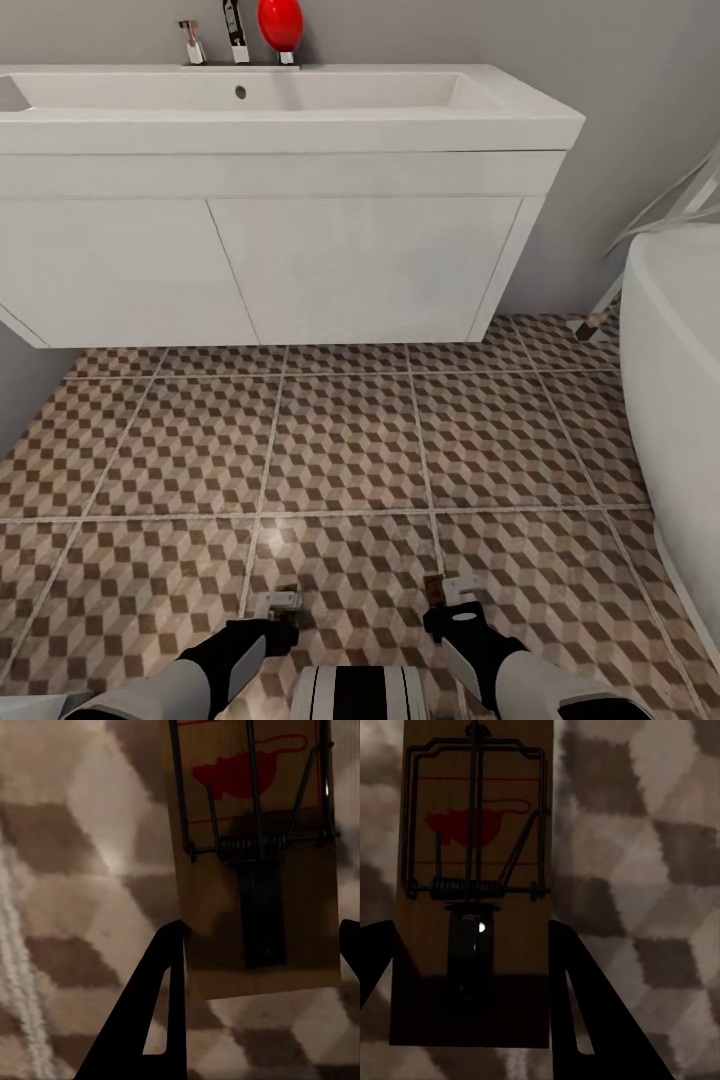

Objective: Take the four mousetraps from the cabinet in the bathroom and place them on the bathroom floor. Make sure all four end up on the same floor surface, and ensure that at least two of them are either under or directly next to the same bathroom sink.

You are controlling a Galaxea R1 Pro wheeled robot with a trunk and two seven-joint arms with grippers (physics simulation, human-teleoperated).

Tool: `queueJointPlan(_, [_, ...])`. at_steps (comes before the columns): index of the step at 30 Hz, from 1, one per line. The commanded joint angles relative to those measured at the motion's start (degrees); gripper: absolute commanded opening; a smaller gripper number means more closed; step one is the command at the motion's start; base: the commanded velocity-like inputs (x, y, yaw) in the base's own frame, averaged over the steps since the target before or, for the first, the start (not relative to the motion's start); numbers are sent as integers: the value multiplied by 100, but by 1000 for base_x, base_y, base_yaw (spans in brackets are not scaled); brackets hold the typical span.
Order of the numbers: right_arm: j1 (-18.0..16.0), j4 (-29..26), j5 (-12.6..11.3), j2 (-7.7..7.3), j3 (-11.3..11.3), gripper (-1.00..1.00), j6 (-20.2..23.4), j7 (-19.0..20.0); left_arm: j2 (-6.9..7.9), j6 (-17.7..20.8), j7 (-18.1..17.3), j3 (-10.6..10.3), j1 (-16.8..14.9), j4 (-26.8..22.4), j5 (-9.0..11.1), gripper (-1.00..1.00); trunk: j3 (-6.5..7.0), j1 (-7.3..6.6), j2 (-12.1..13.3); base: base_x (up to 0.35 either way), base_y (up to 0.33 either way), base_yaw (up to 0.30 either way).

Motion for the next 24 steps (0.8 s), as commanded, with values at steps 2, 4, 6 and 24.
queueJointPlan(2, [-1,-3,34,-7,33,-100,31,-16,2,37,34,-47,2,-13,49,-100,-3,-1,-1,0,0,0])
queueJointPlan(4, [-1,-3,34,-11,33,-100,30,-10,1,42,30,-45,3,-13,53,-100,-3,-1,-1,0,0,0])
queueJointPlan(6, [-1,-3,34,-9,33,-100,30,-4,2,45,28,-41,3,-13,60,-100,-3,-1,-1,0,0,0])
queueJointPlan(24, [-1,-3,34,-13,36,-100,39,2,-5,43,97,-42,4,-114,53,-100,-3,-1,-1,0,0,0])
